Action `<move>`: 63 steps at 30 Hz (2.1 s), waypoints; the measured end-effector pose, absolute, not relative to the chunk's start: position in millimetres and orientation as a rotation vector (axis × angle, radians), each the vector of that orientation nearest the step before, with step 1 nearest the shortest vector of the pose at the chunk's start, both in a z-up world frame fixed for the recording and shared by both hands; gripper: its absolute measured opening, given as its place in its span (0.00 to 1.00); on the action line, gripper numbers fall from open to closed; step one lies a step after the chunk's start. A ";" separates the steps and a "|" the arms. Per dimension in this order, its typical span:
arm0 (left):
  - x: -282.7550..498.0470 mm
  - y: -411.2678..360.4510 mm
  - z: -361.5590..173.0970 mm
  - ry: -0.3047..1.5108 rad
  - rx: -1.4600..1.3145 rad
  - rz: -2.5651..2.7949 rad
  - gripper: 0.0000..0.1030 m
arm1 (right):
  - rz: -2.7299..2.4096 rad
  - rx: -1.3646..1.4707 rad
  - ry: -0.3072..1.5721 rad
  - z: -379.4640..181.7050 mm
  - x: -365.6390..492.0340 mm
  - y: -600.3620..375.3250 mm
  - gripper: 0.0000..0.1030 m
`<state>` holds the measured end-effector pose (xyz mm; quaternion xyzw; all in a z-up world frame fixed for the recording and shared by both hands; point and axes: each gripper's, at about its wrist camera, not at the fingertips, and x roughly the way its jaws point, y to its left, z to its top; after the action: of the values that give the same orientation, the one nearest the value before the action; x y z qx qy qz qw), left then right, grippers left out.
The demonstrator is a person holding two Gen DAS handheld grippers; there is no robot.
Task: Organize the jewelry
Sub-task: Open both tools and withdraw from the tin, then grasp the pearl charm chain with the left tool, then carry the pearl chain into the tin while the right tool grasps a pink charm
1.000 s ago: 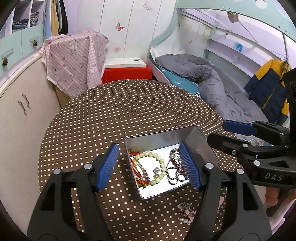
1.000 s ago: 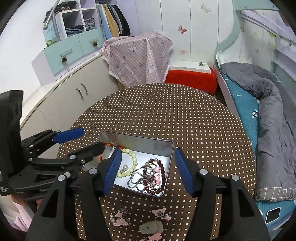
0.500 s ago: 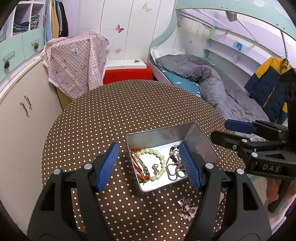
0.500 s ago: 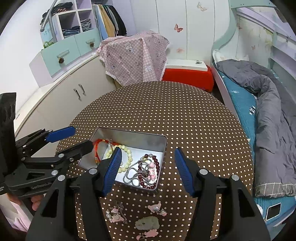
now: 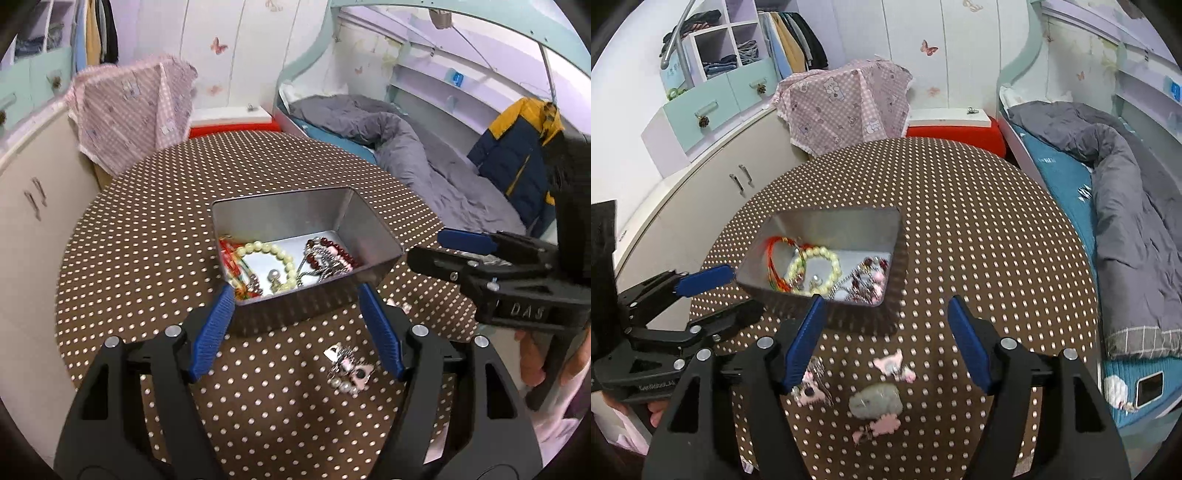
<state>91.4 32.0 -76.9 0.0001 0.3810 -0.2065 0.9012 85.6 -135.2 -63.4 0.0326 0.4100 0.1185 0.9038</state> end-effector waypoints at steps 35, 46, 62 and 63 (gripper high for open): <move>58.6 -9.0 -134.2 0.970 0.216 -0.360 0.09 | 0.238 0.139 0.960 -112.1 59.9 -144.1 0.64; 53.5 -12.1 -72.7 0.803 0.188 -0.442 0.09 | 0.246 0.159 0.920 -101.3 54.2 -154.7 0.64; 33.5 30.7 -23.2 0.661 0.120 -0.352 0.09 | 0.434 0.067 0.892 -92.5 51.0 -111.0 0.64; 34.0 35.0 -26.6 0.671 0.114 -0.348 0.09 | 0.459 0.044 0.900 -94.7 51.4 -101.2 0.64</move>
<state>34.0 35.0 -26.6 0.0558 0.3276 -0.1699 0.9278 51.4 -101.2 -94.7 0.0209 0.4309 0.2199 0.8749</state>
